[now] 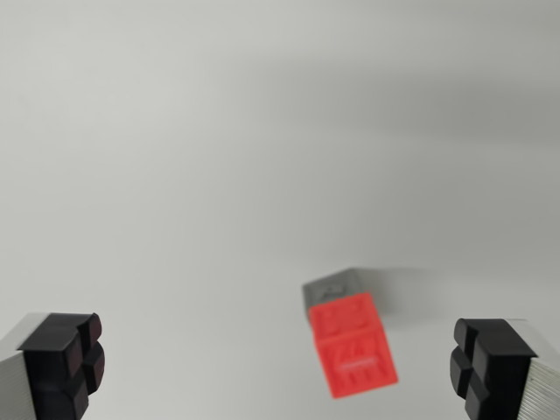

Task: Destack cube

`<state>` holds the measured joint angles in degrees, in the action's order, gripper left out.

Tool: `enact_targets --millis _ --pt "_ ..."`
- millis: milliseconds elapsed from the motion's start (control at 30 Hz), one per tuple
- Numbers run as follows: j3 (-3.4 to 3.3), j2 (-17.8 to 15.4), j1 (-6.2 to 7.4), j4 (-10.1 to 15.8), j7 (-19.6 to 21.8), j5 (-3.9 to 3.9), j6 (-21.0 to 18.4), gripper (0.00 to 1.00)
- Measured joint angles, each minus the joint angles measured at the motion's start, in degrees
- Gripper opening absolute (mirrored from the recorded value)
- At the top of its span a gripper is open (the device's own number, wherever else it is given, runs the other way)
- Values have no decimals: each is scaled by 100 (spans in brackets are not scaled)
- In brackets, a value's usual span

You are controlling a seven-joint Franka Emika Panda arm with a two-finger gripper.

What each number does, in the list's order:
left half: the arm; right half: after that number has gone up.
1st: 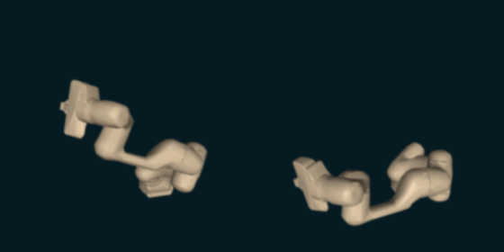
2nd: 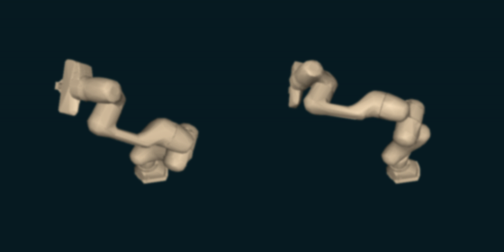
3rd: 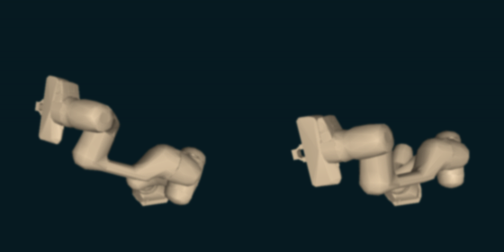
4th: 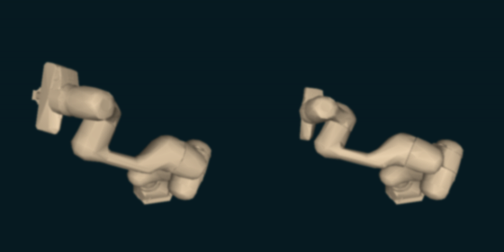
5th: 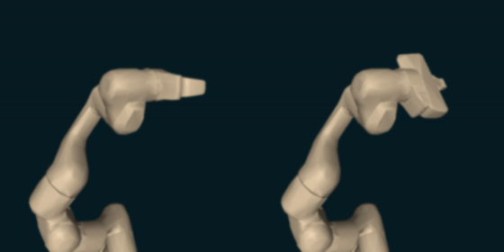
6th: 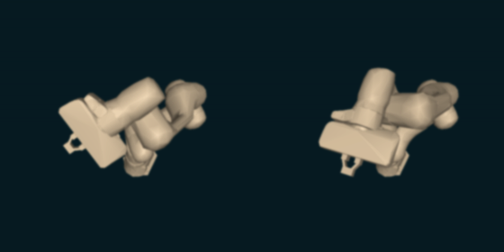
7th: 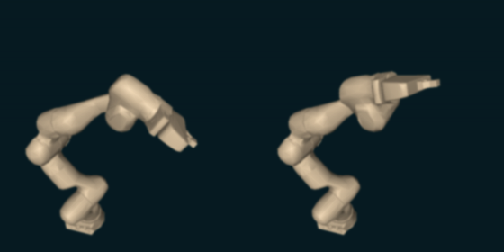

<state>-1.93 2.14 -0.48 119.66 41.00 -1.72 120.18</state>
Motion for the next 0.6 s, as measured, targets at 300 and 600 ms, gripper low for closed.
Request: enact_targets --millis 300,600 --pt "-67 -228 -38 476 -342 0 264 100" --pt "-165 -490 -85 1044 -779 0 598 100"
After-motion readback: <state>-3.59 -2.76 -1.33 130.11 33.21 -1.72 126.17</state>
